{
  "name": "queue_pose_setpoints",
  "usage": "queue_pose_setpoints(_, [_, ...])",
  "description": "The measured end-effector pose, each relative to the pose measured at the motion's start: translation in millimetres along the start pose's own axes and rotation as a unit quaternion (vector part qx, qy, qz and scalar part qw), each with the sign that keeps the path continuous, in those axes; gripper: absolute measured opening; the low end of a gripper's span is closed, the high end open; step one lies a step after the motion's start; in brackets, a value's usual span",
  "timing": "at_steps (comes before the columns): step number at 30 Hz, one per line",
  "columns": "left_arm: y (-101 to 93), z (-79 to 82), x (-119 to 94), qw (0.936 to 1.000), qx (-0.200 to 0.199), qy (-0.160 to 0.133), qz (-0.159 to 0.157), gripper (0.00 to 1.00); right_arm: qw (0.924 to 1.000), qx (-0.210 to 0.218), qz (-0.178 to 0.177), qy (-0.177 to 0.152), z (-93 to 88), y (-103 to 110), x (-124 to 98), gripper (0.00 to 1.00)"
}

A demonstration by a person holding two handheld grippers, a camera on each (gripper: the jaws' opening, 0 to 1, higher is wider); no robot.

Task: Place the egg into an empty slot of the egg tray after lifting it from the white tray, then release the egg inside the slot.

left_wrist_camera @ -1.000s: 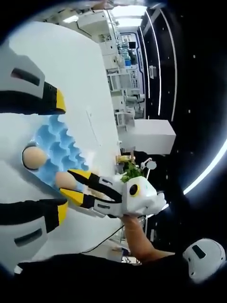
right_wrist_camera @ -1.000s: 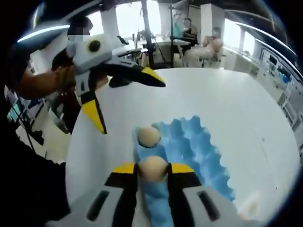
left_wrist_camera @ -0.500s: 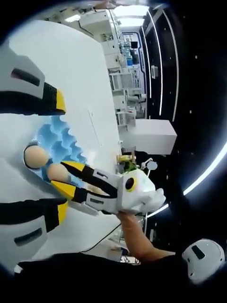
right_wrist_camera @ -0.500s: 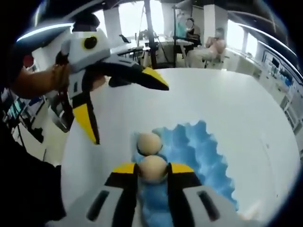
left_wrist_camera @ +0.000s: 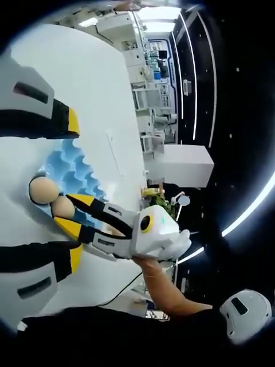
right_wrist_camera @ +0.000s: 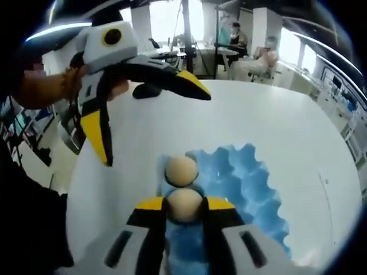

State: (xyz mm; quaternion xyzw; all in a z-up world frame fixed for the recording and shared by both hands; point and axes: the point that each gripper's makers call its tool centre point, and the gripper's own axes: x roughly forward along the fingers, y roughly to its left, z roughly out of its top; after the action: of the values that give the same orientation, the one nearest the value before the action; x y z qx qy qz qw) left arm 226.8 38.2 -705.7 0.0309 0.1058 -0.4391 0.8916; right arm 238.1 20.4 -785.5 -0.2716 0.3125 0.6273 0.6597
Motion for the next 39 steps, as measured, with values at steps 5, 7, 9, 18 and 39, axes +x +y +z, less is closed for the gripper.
queue_pose_setpoints(5, [0.2, 2.3, 0, 1.0, -0.003, -0.004, 0.002, 0.75, 0.9995, -0.028, 0.0, -0.017, 1.5, 2, 0, 0.26])
queue_pose_setpoints(7, [0.3, 4.1, 0, 0.9999, -0.005, -0.008, 0.004, 0.75, 0.9992, -0.034, -0.003, -0.022, 1.9, 3, 1, 0.26])
queue_pose_setpoints(9, [-0.2, 4.5, 0, 1.0, -0.004, -0.008, 0.004, 0.75, 0.9992, -0.032, -0.004, -0.024, 2.2, 2, 0, 0.26])
queue_pose_setpoints(18, [3.3, 4.7, 0, 0.9999, -0.002, -0.01, 0.004, 0.74, 0.9986, -0.046, -0.007, -0.023, -0.2, 4, 1, 0.27])
queue_pose_setpoints(39, [1.4, 9.7, 1, 0.9999, 0.007, -0.01, 0.002, 0.73, 0.9985, -0.03, -0.023, -0.039, -14.9, 2, -25, 0.26])
